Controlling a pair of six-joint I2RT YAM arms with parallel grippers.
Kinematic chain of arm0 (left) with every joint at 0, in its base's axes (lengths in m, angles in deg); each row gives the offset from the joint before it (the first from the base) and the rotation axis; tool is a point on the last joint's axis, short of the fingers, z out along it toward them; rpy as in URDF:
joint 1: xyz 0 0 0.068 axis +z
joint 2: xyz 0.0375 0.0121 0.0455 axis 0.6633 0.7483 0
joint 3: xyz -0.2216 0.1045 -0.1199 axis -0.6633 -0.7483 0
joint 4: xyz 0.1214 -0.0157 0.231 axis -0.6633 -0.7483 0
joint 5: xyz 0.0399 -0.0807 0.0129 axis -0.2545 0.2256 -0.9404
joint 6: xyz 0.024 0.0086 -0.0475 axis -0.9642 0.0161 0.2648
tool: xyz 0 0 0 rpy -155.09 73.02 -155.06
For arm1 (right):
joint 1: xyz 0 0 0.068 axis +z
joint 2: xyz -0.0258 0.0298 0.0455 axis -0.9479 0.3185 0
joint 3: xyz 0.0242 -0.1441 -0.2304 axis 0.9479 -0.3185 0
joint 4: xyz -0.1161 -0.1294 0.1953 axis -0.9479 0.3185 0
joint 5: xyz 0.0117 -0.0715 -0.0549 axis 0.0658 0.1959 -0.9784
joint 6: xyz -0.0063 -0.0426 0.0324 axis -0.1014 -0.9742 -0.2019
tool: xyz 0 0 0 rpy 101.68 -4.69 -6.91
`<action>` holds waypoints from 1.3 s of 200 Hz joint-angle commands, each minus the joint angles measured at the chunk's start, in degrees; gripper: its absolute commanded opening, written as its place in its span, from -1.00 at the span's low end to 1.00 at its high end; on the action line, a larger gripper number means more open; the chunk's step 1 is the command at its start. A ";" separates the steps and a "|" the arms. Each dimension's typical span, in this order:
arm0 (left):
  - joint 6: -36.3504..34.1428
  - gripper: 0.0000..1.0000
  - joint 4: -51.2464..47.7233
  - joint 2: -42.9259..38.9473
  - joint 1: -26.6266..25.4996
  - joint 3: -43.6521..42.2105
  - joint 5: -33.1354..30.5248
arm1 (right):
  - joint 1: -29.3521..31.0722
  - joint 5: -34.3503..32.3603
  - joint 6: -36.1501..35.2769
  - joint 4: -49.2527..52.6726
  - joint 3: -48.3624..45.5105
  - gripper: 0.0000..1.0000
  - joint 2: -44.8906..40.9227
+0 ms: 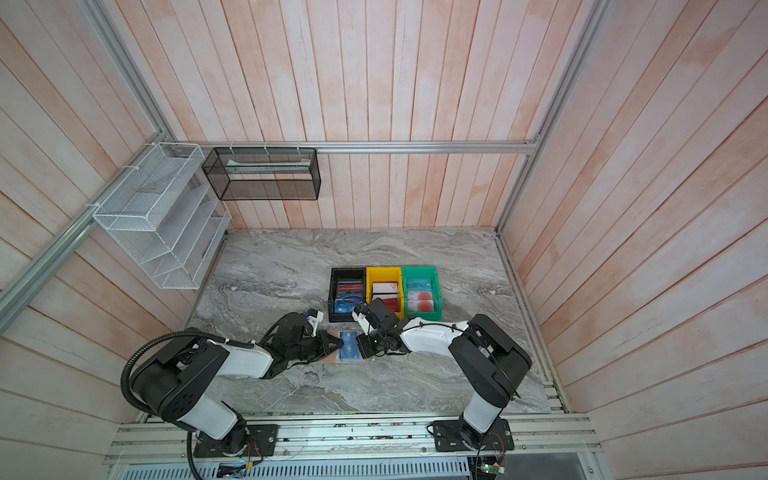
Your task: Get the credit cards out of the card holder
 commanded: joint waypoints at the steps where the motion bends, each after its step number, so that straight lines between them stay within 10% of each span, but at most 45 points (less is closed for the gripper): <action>1: -0.46 -0.77 -0.51 0.72 -0.20 0.87 0.20 | 0.33 -1.05 0.30 3.47 -2.05 -0.83 2.02; 260: 0.04 -0.81 -0.29 0.25 -0.23 -0.90 0.16 | 0.33 -0.97 0.53 3.60 -2.87 -0.83 1.69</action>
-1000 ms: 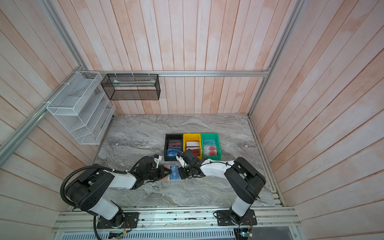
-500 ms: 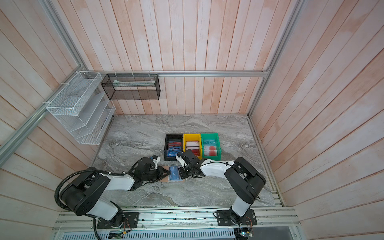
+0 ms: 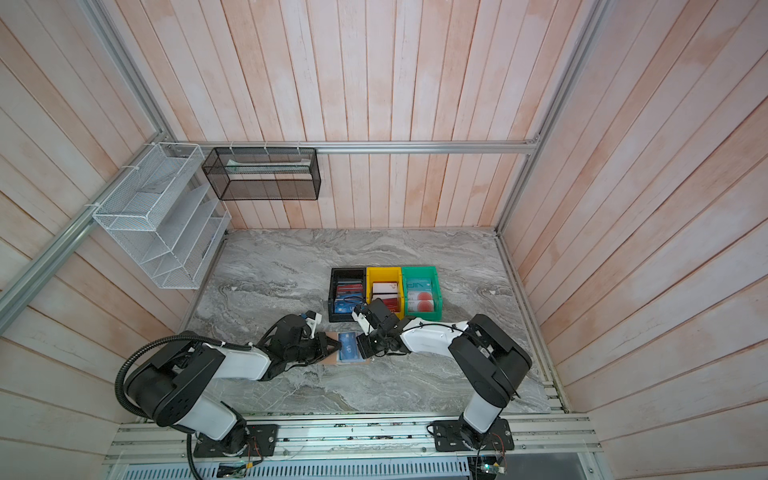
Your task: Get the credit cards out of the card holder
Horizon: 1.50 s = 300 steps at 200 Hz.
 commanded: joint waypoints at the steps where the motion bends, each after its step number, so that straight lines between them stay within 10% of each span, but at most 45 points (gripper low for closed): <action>1: 0.05 -0.81 0.99 1.69 -0.23 0.28 0.40 | 0.30 -1.19 0.50 4.36 -2.51 -0.83 1.69; 300: -6.44 -1.00 -19.67 -21.08 6.37 -2.44 -2.13 | 0.15 2.70 -2.66 9.47 2.37 -0.59 -7.17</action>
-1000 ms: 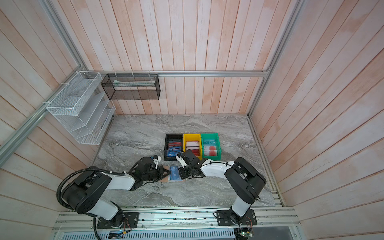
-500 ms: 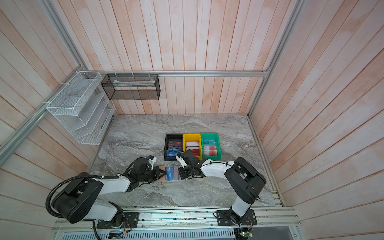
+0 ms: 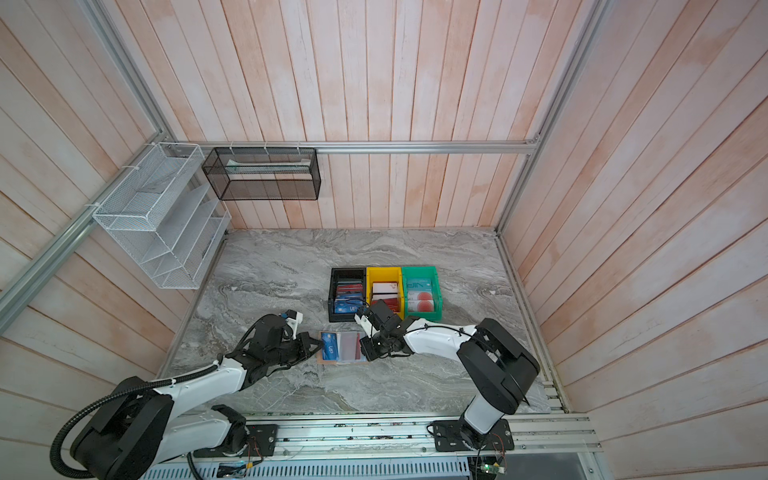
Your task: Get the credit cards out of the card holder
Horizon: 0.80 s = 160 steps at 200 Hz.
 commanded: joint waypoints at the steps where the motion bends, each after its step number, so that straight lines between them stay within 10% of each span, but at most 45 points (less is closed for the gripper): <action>1: -0.34 -1.00 0.08 -0.65 0.27 0.53 0.32 | 0.16 2.27 -1.58 3.04 2.56 -0.59 -3.16; 160: 8.02 -1.00 18.22 -4.34 0.09 -3.46 8.15 | -7.38 31.40 1.56 -16.17 -2.22 -0.20 -1.35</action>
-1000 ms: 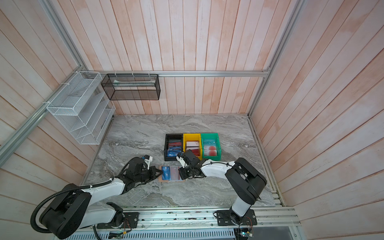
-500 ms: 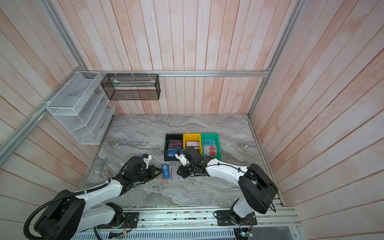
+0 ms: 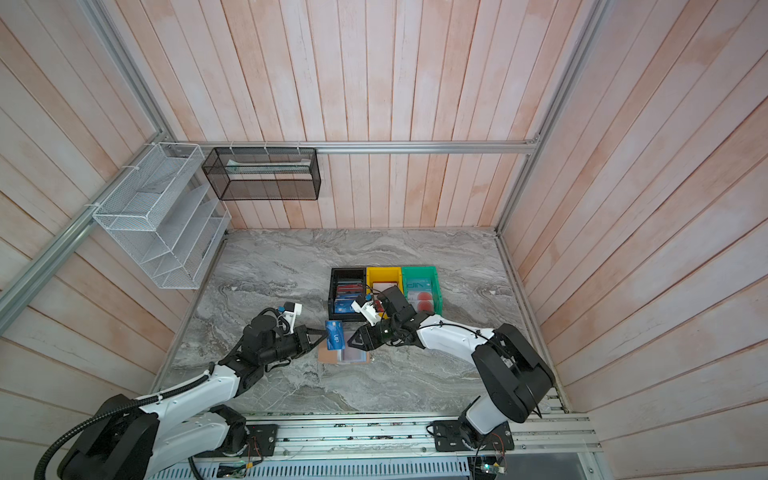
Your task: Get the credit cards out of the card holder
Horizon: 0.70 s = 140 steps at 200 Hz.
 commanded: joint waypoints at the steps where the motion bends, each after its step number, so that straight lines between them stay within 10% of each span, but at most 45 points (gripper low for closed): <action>1: 1.93 -1.00 5.76 1.22 0.07 -1.15 2.09 | -0.54 6.11 0.94 -5.26 -0.65 -0.20 1.85; 140: 4.94 -1.00 14.66 3.98 -0.08 -4.03 2.59 | -1.38 15.13 5.06 -16.28 2.69 -0.20 7.83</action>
